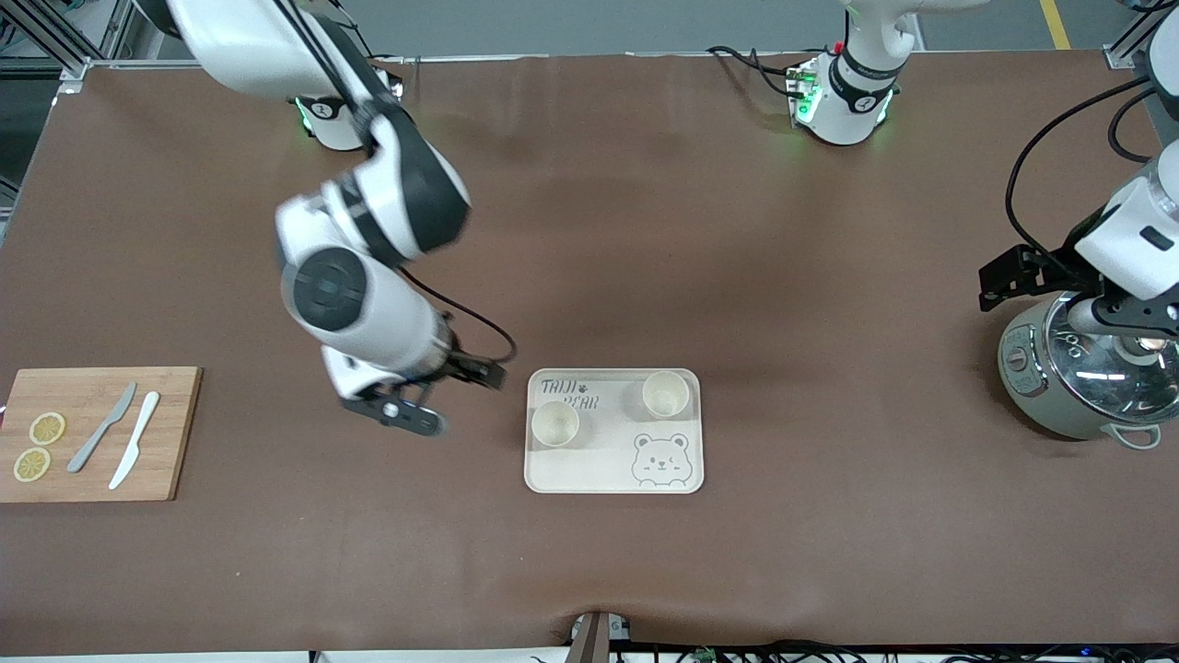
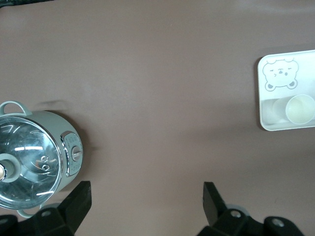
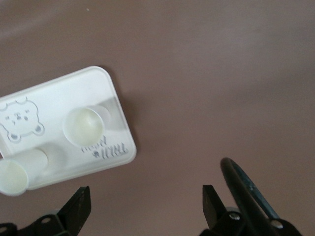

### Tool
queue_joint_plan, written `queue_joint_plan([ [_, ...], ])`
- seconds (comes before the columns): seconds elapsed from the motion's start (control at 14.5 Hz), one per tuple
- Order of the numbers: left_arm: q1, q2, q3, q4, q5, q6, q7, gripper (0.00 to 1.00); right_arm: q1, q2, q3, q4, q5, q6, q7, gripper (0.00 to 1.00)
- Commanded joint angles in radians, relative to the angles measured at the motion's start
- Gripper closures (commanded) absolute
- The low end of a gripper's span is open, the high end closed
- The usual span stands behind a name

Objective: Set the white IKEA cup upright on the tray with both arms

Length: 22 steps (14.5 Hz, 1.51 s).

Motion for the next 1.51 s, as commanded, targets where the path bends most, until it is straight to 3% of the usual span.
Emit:
queue_joint_plan([
  [0.0, -0.018, -0.018, 0.002, -0.014, 0.004, -0.014, -0.019, 0.0, -0.073, -0.179, 0.004, -0.052, 0.003, -0.171, -0.156, 0.0],
  [0.28, -0.018, -0.018, -0.004, -0.014, -0.011, -0.033, -0.039, 0.0, -0.26, -0.361, 0.001, -0.058, -0.005, -0.296, -0.43, 0.0],
  [0.55, -0.018, -0.018, -0.005, -0.012, -0.009, -0.046, -0.034, 0.0, -0.414, -0.412, 0.001, -0.056, -0.054, -0.311, -0.557, 0.0],
  [0.76, -0.018, -0.018, -0.005, -0.011, -0.009, -0.101, -0.028, 0.0, -0.43, -0.394, 0.003, -0.059, -0.12, -0.282, -0.558, 0.0],
  [1.03, -0.015, -0.016, -0.002, -0.011, -0.009, -0.101, -0.031, 0.0, -0.434, -0.368, 0.004, -0.158, -0.105, -0.201, -0.574, 0.0],
  [1.44, -0.009, -0.013, 0.001, -0.009, -0.009, -0.1, -0.025, 0.0, -0.436, -0.366, 0.006, -0.158, -0.105, -0.191, -0.58, 0.0],
])
